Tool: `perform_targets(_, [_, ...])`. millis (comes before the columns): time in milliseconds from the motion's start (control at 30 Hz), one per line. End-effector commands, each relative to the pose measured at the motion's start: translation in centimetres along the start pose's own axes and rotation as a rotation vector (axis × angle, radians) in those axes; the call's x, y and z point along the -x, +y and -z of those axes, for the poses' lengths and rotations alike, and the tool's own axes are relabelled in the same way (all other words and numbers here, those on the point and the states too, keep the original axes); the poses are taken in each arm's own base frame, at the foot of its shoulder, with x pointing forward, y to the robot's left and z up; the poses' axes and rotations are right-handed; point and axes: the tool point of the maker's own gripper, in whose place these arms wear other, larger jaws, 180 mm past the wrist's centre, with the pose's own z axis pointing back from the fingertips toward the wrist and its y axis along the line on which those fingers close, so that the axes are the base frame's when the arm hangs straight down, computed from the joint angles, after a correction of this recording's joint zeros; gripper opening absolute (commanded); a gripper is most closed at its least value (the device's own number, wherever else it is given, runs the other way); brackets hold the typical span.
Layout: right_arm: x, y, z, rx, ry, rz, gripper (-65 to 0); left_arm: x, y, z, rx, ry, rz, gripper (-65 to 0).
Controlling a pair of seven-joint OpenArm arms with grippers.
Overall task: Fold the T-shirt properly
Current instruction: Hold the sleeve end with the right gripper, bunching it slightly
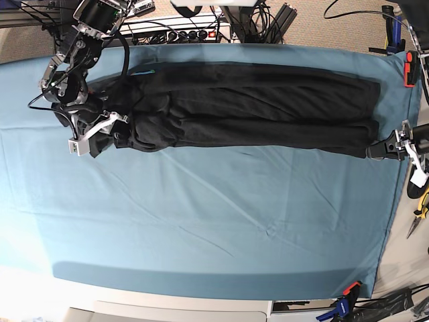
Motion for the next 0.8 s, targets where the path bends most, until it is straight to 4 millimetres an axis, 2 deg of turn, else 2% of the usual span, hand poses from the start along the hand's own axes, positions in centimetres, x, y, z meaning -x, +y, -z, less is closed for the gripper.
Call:
perform_targets(0, [-1.6, 0.5, -0.5, -0.015, -0.048, -0.026, -51.2, -2.1, -0.4, -1.2, -0.002, -0.048, 0.037, -34.1])
perform_targets(333, [-4.0, 2.2, -2.7, -0.003, -0.11, -0.159, -51.3, -2.1, -0.4, -1.2, -0.002, -0.048, 0.037, -34.1])
perform_targets(633, [-1.7, 1.1, -3.0, 0.041, -0.067, -0.159, -50.9, -2.1, -0.4, -1.2, -0.002, -0.048, 0.037, -34.1])
perform_targets(767, [-2.4, 0.9, -3.1, 0.059, -0.108, -0.146, -38.6, -2.1, -0.4, -1.2, -0.002, -0.048, 0.037, -34.1])
